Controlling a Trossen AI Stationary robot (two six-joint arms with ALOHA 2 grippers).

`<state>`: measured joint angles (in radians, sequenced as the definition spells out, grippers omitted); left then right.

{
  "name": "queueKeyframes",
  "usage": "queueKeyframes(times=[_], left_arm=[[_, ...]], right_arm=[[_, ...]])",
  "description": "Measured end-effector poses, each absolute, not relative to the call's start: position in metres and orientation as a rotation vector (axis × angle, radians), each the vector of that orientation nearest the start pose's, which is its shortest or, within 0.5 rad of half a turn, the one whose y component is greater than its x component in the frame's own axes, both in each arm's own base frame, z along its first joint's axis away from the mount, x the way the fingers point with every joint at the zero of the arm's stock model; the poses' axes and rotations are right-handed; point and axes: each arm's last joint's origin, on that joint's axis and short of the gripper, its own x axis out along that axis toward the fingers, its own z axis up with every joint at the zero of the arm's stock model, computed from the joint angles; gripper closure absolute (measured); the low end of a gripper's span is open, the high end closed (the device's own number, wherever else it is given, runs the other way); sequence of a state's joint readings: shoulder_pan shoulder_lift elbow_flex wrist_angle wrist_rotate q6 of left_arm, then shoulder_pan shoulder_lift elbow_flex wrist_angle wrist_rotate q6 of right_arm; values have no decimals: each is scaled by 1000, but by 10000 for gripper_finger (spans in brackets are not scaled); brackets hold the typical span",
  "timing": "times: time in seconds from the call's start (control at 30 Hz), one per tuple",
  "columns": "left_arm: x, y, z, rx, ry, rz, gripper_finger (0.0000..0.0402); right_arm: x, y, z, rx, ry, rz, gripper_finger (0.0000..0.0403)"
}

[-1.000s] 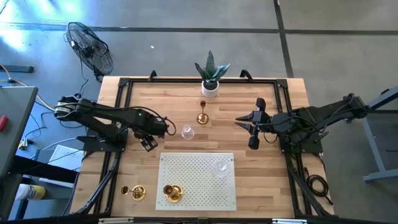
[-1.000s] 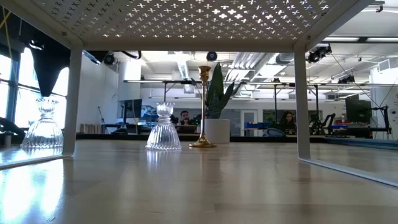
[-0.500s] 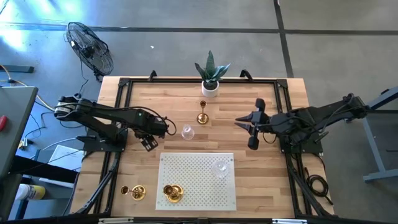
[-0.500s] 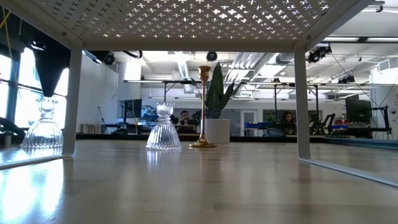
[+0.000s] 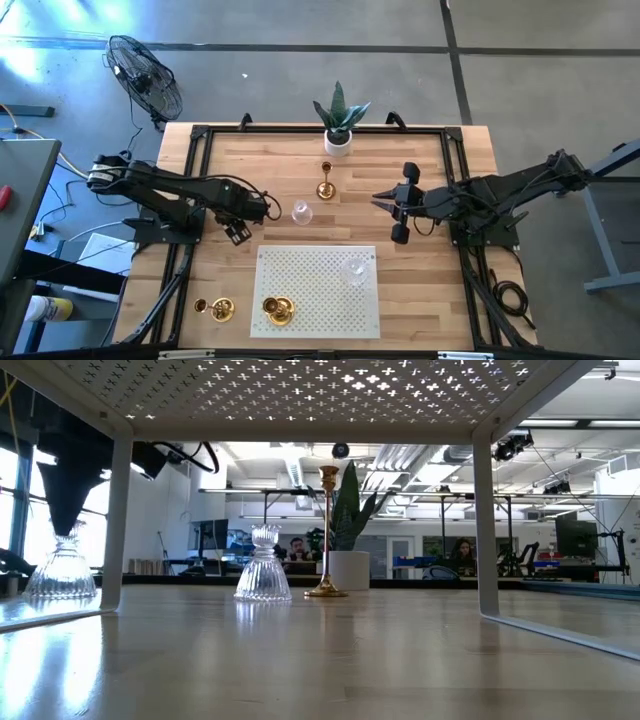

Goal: Pick & Place candle stick holders
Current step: Put the left transparent candle holder on the shelf

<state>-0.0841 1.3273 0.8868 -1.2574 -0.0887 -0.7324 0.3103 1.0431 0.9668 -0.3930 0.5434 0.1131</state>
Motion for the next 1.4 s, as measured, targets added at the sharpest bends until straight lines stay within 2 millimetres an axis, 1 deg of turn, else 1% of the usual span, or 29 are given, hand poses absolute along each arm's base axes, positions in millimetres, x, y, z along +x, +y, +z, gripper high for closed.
queueKeyframes(times=[0.1,0.2,0.33,0.43,0.5,0.6,0.63,0.77,0.83,1.0,1.17,1.33,1.4], left_arm=[[192,-14,207,-390,1568,585,173],[188,-13,199,-352,1574,591,178],[183,-11,193,-303,1585,641,211],[182,-10,192,-291,1581,666,254],[182,-10,192,-284,1583,672,293],[182,-9,192,-264,1575,680,363],[182,-9,193,-256,1570,681,376],[183,-8,192,-234,1547,714,371],[183,-8,194,-239,1543,717,374],[189,-8,209,-236,1526,751,378],[194,-8,236,-216,1512,761,378],[192,-6,275,-198,1499,843,378],[193,-6,291,-206,1464,835,378]], right_arm=[[213,53,331,-82,409,-252,346],[213,53,331,-82,408,-252,346],[213,53,331,-83,408,-251,347],[213,53,331,-83,408,-251,346],[213,53,331,-83,408,-251,346],[213,53,331,-83,408,-251,346],[213,53,331,-83,408,-251,346],[213,53,331,-83,409,-251,345],[213,53,331,-83,409,-251,345],[213,53,331,-83,409,-251,345],[213,53,331,-83,409,-251,345],[213,53,331,-83,410,-251,345],[213,52,331,-84,413,-251,345]])
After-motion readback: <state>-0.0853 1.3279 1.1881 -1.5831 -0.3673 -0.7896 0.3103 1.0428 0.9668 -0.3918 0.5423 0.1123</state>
